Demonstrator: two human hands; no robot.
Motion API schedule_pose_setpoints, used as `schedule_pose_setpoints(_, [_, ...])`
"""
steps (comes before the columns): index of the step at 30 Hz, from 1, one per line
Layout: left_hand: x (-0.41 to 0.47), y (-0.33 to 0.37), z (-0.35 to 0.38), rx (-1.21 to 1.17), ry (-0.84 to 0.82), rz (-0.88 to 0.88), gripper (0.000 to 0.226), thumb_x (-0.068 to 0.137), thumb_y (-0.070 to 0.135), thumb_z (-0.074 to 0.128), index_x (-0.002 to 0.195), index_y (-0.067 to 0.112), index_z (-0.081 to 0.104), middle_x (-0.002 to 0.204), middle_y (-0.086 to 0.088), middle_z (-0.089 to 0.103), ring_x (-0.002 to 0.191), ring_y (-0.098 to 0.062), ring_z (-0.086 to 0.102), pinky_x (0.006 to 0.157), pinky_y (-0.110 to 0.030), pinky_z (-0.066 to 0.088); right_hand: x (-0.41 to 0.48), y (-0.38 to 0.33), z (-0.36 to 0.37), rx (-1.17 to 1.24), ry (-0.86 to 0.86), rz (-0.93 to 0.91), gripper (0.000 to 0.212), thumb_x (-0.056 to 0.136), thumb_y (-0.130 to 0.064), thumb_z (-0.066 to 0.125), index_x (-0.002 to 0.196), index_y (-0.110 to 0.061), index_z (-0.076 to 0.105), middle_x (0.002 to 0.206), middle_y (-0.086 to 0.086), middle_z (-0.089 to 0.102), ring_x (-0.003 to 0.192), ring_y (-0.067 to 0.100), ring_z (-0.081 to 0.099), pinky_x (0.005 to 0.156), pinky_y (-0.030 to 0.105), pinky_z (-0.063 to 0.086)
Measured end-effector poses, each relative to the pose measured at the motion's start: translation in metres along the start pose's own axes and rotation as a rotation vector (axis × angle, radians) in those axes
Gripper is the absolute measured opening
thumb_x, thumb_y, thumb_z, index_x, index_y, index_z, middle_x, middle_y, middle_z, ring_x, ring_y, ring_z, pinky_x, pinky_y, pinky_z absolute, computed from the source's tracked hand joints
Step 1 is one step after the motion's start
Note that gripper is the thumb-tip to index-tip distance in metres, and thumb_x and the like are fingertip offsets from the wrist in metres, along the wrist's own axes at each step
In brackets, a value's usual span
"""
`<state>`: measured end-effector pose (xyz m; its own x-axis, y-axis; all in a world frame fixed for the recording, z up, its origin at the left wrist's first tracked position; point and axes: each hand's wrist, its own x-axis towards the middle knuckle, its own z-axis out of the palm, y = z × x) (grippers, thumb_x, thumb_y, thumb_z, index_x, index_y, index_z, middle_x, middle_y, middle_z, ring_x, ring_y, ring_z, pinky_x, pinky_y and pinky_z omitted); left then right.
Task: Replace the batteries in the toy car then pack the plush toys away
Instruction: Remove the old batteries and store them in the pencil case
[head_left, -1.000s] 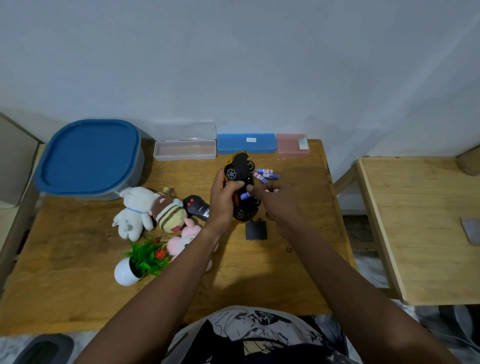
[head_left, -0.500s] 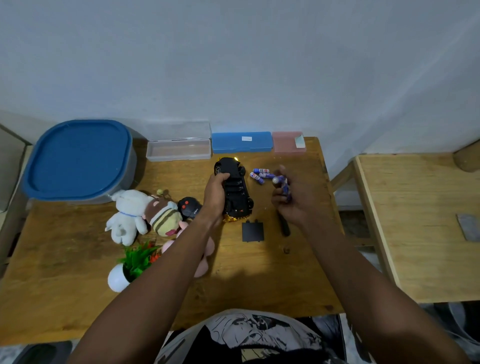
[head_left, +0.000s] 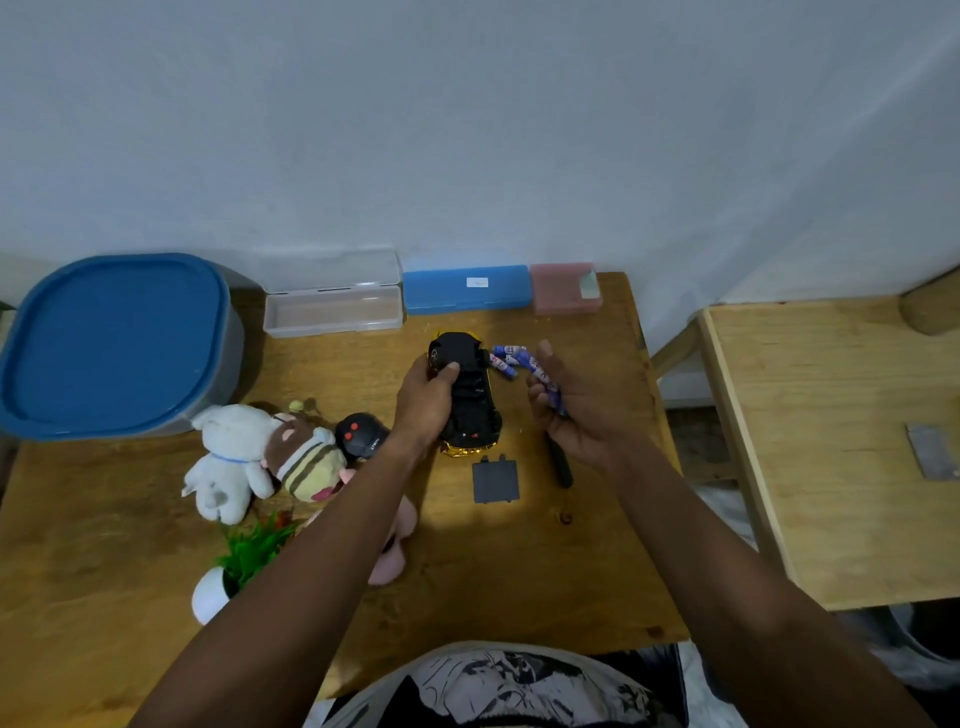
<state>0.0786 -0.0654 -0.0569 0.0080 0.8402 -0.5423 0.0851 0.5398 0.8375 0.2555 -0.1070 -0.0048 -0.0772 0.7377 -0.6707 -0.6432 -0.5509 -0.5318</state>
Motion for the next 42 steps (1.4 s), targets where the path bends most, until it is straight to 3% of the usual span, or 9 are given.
schedule_pose_setpoints(5, [-0.001,-0.007,0.002,0.236,0.14,0.193,0.025,0.103,0.022,0.053,0.125,0.016,0.062,0.107,-0.001,0.069,0.102,-0.025,0.066,0.086,-0.037,0.054,0.007,0.003,-0.005,0.006,-0.022,0.052,0.019,0.077,-0.02,0.073,0.089,-0.006,0.073,0.076,0.005,0.064,0.067,0.01,0.064,0.058,0.019,0.058])
schedule_pose_setpoints(10, [-0.006,-0.005,0.006,0.345,0.214,0.233,0.038,0.104,0.014,0.048,0.141,0.004,0.049,0.114,0.002,0.06,0.108,-0.025,0.059,0.083,-0.025,0.039,0.014,0.002,-0.007,-0.022,-0.018,0.089,0.027,0.094,-0.016,0.059,0.115,-0.001,0.066,0.082,0.007,0.067,0.069,0.012,0.066,0.057,0.021,0.058])
schedule_pose_setpoints(14, [-0.008,-0.006,0.007,0.381,0.297,0.25,0.064,0.098,0.027,0.055,0.155,0.012,0.032,0.149,-0.013,0.046,0.139,-0.03,0.04,0.114,-0.042,0.035,0.02,-0.003,-0.011,-0.075,-0.019,0.087,0.026,0.1,-0.012,0.049,0.121,-0.005,0.062,0.093,0.012,0.07,0.075,0.015,0.07,0.062,0.023,0.059])
schedule_pose_setpoints(19, [0.001,0.019,0.025,0.569,0.334,0.512,0.061,0.086,0.028,0.063,0.145,0.02,0.049,0.144,-0.008,0.048,0.138,-0.027,0.035,0.109,-0.045,0.03,0.036,-0.024,-0.012,-0.207,0.137,0.004,0.01,0.097,-0.012,0.054,0.101,-0.009,0.063,0.085,0.011,0.066,0.065,0.015,0.064,0.057,0.024,0.058])
schedule_pose_setpoints(23, [0.033,0.046,0.054,0.823,0.115,0.653,0.053,0.082,0.022,0.07,0.134,0.021,0.061,0.136,-0.004,0.056,0.133,-0.027,0.04,0.102,-0.039,0.029,0.061,-0.045,-0.028,-0.574,0.332,-0.134,0.014,0.095,-0.025,0.06,0.085,-0.017,0.056,0.073,0.003,0.055,0.065,0.015,0.055,0.062,0.027,0.048])
schedule_pose_setpoints(28, [0.081,0.069,0.09,1.132,-0.018,0.725,0.06,0.078,0.046,0.075,0.133,0.022,0.062,0.136,-0.002,0.057,0.132,-0.027,0.042,0.1,-0.045,0.029,0.086,-0.074,-0.051,-1.282,0.398,-0.634,0.02,0.092,-0.029,0.06,0.101,-0.013,0.066,0.084,-0.006,0.057,0.079,0.013,0.056,0.065,0.012,0.036])
schedule_pose_setpoints(33, [0.112,0.075,0.108,1.364,-0.026,0.778,0.067,0.069,0.043,0.071,0.131,0.022,0.058,0.131,-0.001,0.061,0.127,-0.026,0.043,0.096,-0.046,0.026,0.115,-0.103,-0.063,-1.821,0.404,-0.841,0.03,0.091,-0.036,0.062,0.12,-0.03,0.065,0.097,0.005,0.071,0.088,0.026,0.065,0.067,0.025,0.035])
schedule_pose_setpoints(37, [0.124,0.071,0.111,1.399,0.042,0.869,0.058,0.075,0.05,0.066,0.126,0.022,0.059,0.121,0.0,0.068,0.12,-0.025,0.05,0.095,-0.046,0.026,0.134,-0.119,-0.061,-2.158,0.173,-0.842,0.023,0.086,-0.028,0.059,0.105,-0.022,0.071,0.084,0.006,0.072,0.077,0.028,0.067,0.066,0.028,0.046])
schedule_pose_setpoints(42, [0.129,0.068,0.112,1.407,0.09,0.908,0.048,0.073,0.047,0.068,0.114,0.022,0.069,0.114,0.0,0.068,0.116,-0.025,0.051,0.093,-0.046,0.024,0.144,-0.121,-0.06,-2.368,0.012,-0.835,0.016,0.055,-0.015,0.069,0.051,-0.018,0.054,0.045,0.004,0.054,0.036,0.024,0.05,0.045,0.025,0.041])
